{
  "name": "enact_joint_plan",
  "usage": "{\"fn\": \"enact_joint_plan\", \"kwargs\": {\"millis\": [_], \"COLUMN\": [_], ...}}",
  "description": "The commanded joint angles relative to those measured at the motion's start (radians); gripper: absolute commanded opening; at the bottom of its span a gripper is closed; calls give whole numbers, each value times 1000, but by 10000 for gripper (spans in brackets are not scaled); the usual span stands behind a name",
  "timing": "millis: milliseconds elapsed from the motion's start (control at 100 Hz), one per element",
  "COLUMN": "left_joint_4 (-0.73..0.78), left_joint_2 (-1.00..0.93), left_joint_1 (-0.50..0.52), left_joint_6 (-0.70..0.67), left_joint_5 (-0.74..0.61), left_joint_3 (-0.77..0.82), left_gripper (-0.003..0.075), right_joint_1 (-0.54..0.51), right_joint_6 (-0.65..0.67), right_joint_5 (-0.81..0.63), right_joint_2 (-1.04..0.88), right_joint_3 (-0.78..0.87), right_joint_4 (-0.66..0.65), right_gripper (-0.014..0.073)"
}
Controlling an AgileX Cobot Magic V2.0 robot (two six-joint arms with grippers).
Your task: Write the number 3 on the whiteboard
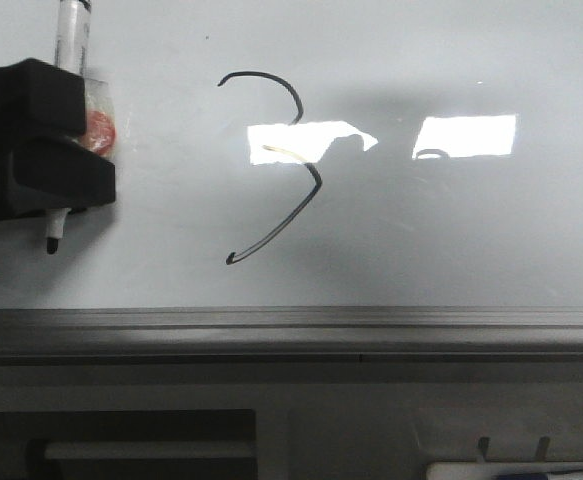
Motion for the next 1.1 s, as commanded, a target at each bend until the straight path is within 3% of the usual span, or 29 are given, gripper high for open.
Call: {"fn": "enact_joint_plan", "kwargs": {"millis": [0,120,610,990,1090], "left_joint_4": [-17,-17,-81,-85,-83], "left_joint_2": [-11,-9,-9,-9,-9], "left_joint_1": [36,69,83,83,83], "left_joint_6": [-9,-9,-9,-9,-9], "left_joint_5": [-18,71,190,178,162], "left_joint_3": [-37,-66,-80,-80,-80], "left_gripper": [-21,-21,-21,-18,26], "right_joint_1": [-8,-8,-8,-8,-8], "right_joint_6": [1,1,1,1,1], "right_joint_5": [-67,-66,-15,-13,-10], "right_joint_2": [-21,-21,-21,-21,-21], "right_joint_3": [-25,-25,-25,-25,-25], "right_joint_4": [-2,0,8,10,10], "right_gripper": [575,575,575,575,575]}}
